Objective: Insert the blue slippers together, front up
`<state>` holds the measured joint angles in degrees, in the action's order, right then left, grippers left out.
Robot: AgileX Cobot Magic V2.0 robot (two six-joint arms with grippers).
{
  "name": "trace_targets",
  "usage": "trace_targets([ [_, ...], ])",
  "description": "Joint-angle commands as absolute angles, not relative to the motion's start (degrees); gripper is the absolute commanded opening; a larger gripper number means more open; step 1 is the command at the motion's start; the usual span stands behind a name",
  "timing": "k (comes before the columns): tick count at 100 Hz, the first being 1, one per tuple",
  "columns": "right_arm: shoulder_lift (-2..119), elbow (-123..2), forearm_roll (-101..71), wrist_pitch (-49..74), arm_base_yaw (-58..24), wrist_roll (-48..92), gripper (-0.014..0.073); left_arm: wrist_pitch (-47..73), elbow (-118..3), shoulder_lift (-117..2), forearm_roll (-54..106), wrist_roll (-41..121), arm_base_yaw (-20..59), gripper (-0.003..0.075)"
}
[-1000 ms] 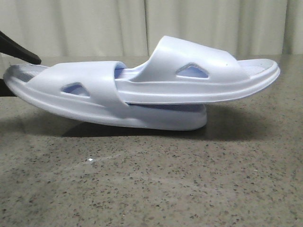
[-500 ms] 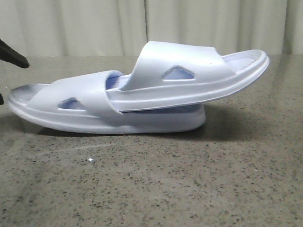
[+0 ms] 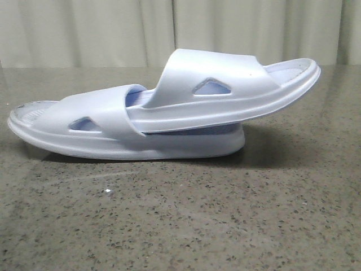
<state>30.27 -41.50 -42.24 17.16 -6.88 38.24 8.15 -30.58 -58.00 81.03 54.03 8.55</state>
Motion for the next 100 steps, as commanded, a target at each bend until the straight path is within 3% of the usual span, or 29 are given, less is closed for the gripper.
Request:
trace_targets([
  [1,30.8,-42.7,-40.0,14.0,-6.7,39.1,0.0439,5.0,-32.6,-53.3,81.4,58.6,9.0,0.0394],
  [34,30.5,-33.4,-38.2,7.1,-6.7,39.1,0.0439,4.6,-31.1,-38.8,77.6,63.2,9.0,0.0394],
  [57,27.0,-24.3,-36.3,-1.3,-6.7,39.5,0.0439,4.6,-23.9,-30.2,76.5,63.2,9.0,0.0394],
  [100,23.3,-19.4,-35.9,4.4,-6.7,39.5,0.0439,10.4,-16.4,-21.1,76.6,63.2,9.0,0.0394],
])
